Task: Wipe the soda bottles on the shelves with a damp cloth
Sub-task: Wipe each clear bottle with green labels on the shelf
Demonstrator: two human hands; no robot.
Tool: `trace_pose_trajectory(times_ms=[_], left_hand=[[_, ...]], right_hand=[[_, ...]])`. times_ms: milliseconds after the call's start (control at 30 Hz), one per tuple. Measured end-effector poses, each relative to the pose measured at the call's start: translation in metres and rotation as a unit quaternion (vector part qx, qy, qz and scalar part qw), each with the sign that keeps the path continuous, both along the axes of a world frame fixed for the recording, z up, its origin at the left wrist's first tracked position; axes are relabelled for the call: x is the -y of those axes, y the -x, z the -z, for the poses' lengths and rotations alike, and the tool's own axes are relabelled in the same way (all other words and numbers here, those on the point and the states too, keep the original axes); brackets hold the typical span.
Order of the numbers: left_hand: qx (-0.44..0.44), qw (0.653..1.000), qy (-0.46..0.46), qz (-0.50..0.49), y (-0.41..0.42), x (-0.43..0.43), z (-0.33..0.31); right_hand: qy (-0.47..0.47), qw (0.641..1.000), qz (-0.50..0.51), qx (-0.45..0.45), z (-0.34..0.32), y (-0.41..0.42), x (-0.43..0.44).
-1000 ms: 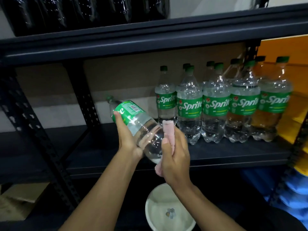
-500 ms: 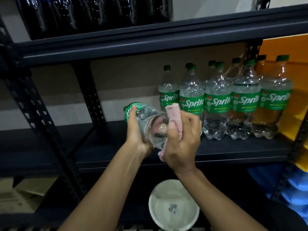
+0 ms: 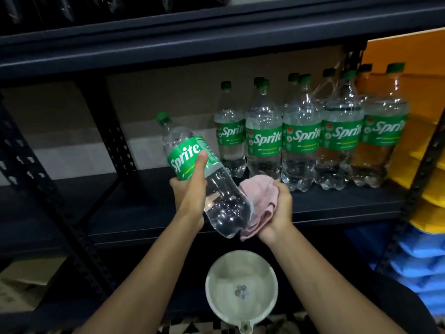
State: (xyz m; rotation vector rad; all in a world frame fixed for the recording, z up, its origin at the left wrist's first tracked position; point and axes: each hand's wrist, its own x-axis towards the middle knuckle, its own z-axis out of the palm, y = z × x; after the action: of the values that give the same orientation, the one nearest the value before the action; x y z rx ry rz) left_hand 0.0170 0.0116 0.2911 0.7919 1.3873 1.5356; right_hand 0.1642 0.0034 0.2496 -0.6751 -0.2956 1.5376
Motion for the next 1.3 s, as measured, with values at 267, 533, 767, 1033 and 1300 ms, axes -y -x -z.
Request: trace_pose_trajectory(times_ms=[267, 533, 767, 1033, 1300], left_hand=[[-0.115, 0.991, -0.055, -0.041, -0.003, -0.017, 0.012], [-0.257, 0.960, -0.102, -0.036, -0.013, -0.032, 0.019], [-0.250, 0.958, -0.143, -0.001, -0.016, -0.046, 0.025], [-0.241, 0.951, -0.076, 0.178, 0.018, -0.038, 0.045], [-0.292, 0.941, -0.064, 0.157, 0.045, -0.037, 0.090]], right_hand=[[-0.101, 0.723, 0.339, 0.593, 0.019, -0.075, -0.025], [-0.052, 0.404, 0.066, 0.911, 0.088, -0.081, -0.039], [-0.027, 0.446, 0.023, 0.894, 0.076, -0.075, -0.042], [-0.157, 0.617, 0.110, 0.763, 0.056, -0.036, -0.033], [-0.135, 0.714, 0.023, 0.686, 0.063, -0.005, -0.046]])
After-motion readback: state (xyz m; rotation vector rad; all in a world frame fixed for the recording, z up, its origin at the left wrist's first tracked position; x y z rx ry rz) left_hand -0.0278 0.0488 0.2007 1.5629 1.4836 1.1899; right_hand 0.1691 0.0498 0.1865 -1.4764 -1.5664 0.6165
